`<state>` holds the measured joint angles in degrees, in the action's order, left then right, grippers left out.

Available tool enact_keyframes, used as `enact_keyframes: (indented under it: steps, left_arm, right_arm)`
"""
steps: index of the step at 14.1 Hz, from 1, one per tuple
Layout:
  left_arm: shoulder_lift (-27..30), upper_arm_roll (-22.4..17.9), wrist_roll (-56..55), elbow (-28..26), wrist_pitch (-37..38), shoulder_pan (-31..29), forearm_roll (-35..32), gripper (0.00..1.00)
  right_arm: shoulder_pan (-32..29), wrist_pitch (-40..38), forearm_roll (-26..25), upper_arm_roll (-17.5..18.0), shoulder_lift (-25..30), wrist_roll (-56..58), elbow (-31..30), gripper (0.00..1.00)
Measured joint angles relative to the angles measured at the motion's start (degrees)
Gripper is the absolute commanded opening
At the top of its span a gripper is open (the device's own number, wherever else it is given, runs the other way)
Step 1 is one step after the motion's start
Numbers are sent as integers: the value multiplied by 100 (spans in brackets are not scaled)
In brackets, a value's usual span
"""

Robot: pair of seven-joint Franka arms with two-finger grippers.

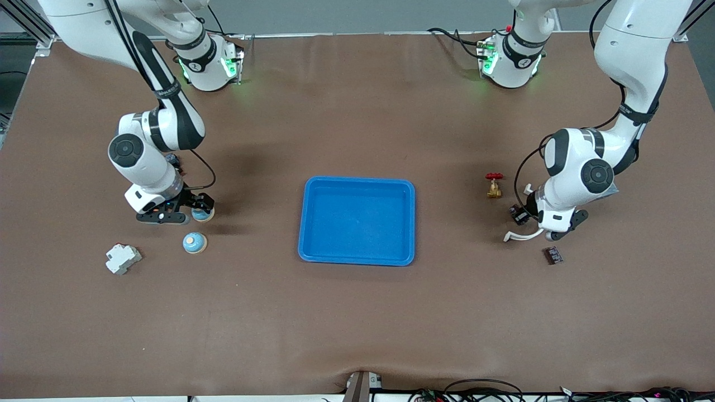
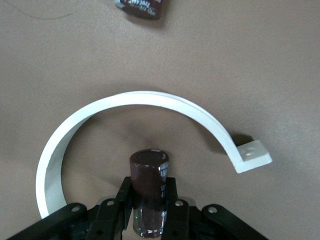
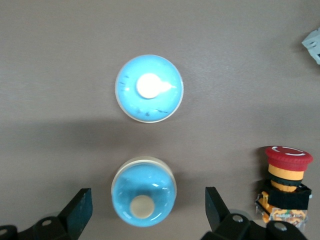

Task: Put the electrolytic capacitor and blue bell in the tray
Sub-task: 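Grasp the capacitor with the left gripper while the right gripper grasps the bell, then carry the capacitor to the tray while the right gripper lifts the bell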

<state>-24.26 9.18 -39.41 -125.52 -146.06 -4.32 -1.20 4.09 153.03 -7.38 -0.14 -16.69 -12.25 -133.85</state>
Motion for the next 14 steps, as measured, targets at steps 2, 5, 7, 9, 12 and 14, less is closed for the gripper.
enact_keyframes:
  steps: [2, 5, 7, 9, 12, 14]
  left_arm:
    - [88, 37, 0, 78, 46, 4, 0, 0]
    - [449, 309, -251, 351, 644, 35, 0, 0]
    - [642, 647, -741, 717, 1198, 63, 0, 0]
    - [698, 999, -1301, 1051, 1533, 121, 0, 0]
    - [610, 1233, -2218, 1276, 1588, 512, 0, 0]
    - [378, 1239, -3034, 1532, 1586, 964, 0, 0]
  right_arm:
    - [-25, 86, -6, 0, -58, 9, -2, 100]
    - [-26, 383, -7, 2, -340, 7, -15, 100]
    - [-25, 528, -7, 8, -569, 7, -13, 100]
    - [-25, 578, -7, 12, -674, 7, -9, 100]
    - [-24, 562, -7, 14, -677, 7, 7, 100]
    - [-23, 540, -7, 16, -677, 7, 17, 28]
